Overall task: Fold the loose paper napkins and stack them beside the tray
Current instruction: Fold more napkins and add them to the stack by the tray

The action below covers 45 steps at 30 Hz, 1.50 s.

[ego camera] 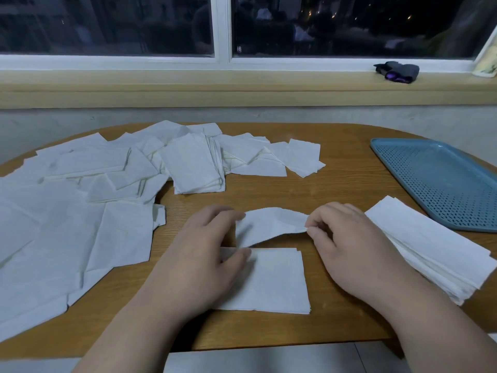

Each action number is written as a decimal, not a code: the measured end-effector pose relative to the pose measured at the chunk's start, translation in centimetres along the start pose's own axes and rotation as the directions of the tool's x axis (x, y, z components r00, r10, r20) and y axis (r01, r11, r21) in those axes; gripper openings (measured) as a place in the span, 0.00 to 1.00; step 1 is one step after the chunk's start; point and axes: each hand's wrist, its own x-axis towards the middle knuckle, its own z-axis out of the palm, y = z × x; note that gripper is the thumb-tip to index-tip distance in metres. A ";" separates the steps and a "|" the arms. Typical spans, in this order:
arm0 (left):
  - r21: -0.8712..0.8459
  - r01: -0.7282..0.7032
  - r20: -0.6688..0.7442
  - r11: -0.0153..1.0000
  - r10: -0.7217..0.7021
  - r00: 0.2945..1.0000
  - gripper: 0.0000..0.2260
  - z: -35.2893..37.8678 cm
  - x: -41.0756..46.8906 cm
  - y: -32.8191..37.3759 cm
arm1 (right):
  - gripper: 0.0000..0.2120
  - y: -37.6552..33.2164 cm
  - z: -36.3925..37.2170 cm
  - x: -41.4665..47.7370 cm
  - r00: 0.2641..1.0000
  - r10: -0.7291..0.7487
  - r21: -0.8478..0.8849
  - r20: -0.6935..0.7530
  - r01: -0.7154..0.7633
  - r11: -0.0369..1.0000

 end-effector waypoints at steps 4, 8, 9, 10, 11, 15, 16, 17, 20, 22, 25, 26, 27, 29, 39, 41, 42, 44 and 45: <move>-0.006 -0.110 -0.057 0.994 0.109 0.992 0.30 -0.7 -0.3 0.2 | 0.06 -1.6 -2.3 -1.2 0.999 0.011 0.173 0.052 -0.020 0.985; -0.083 -0.211 0.046 0.974 0.216 0.975 0.33 -1.8 -1.3 0.9 | 0.07 -2.3 -2.3 -1.8 0.998 0.030 0.289 0.048 -0.043 0.956; -0.095 -0.209 0.057 0.973 0.215 0.975 0.34 -2.1 -1.6 1.2 | 0.07 -2.3 -2.2 -1.8 0.998 0.040 0.314 0.048 -0.054 0.948; -0.095 -0.207 0.060 0.974 0.213 0.975 0.34 -2.3 -1.8 1.4 | 0.08 -2.4 -2.1 -1.8 0.998 0.051 0.348 0.045 -0.064 0.935; -0.088 -0.204 0.057 0.975 0.209 0.976 0.32 -2.4 -1.9 1.5 | 0.08 -2.4 -2.1 -1.8 0.997 0.059 0.387 0.043 -0.072 0.919; -0.073 -0.134 -0.080 0.988 0.128 0.989 0.11 -2.1 -2.3 1.5 | 0.07 -2.8 -2.0 -1.9 0.993 0.083 0.533 0.079 -0.113 0.839; -0.108 -0.077 -0.113 0.991 0.065 0.992 0.06 -2.2 -2.4 1.6 | 0.07 -2.9 -2.0 -1.9 0.992 0.092 0.576 0.086 -0.125 0.808; -0.169 -0.006 -0.121 0.986 -0.015 0.993 0.03 -2.4 -2.4 1.7 | 0.07 -3.1 -1.9 -1.9 0.991 0.098 0.623 0.094 -0.136 0.770; -0.357 0.198 -0.005 0.913 -0.214 0.977 0.12 -3.1 -2.6 1.7 | 0.03 -3.7 -1.6 -2.1 0.984 0.074 0.705 0.160 -0.166 0.690; -0.423 0.287 0.092 0.860 -0.274 0.957 0.16 -3.5 -2.6 1.5 | 0.06 -4.0 -1.0 -2.2 0.983 0.062 0.654 0.173 -0.161 0.739; -0.417 0.380 0.155 0.826 -0.347 0.925 0.13 -3.6 -2.6 1.1 | 0.06 -4.2 0.0 -1.9 0.982 0.109 0.519 0.153 -0.174 0.837; -0.374 0.394 0.140 0.839 -0.369 0.919 0.12 -3.6 -2.6 0.9 | 0.07 -4.1 0.3 -1.9 0.980 0.126 0.473 0.153 -0.185 0.862; -0.318 0.402 0.117 0.858 -0.386 0.915 0.14 -3.5 -2.5 0.7 | 0.07 -4.1 0.6 -1.9 0.978 0.139 0.425 0.153 -0.192 0.885; -0.197 0.410 0.076 0.891 -0.403 0.912 0.17 -3.2 -2.4 0.4 | 0.09 -3.9 1.0 -1.8 0.978 0.153 0.331 0.139 -0.192 0.924; 0.220 0.322 -0.055 0.921 -0.317 0.947 0.12 -1.3 -1.9 -0.1 | 0.16 -3.1 2.6 -1.3 0.996 0.036 -0.074 0.081 -0.030 0.997; 0.217 0.308 -0.095 0.926 -0.294 0.951 0.13 -1.1 -1.9 -0.2 | 0.16 -2.9 2.6 -1.4 0.997 0.027 -0.085 0.068 -0.021 0.996; 0.213 0.297 -0.117 0.931 -0.277 0.954 0.13 -1.1 -2.0 -0.2 | 0.16 -2.8 2.6 -1.4 0.998 0.023 -0.073 0.061 -0.019 0.997; 0.175 0.284 -0.149 0.943 -0.260 0.954 0.12 -1.3 -1.9 -0.1 | 0.14 -2.8 2.4 -1.3 0.999 0.027 -0.022 0.044 -0.026 0.999; 0.145 0.285 -0.155 0.948 -0.262 0.952 0.12 -1.4 -1.8 -0.2 | 0.12 -2.8 2.2 -1.0 0.998 0.034 0.007 0.043 -0.035 0.999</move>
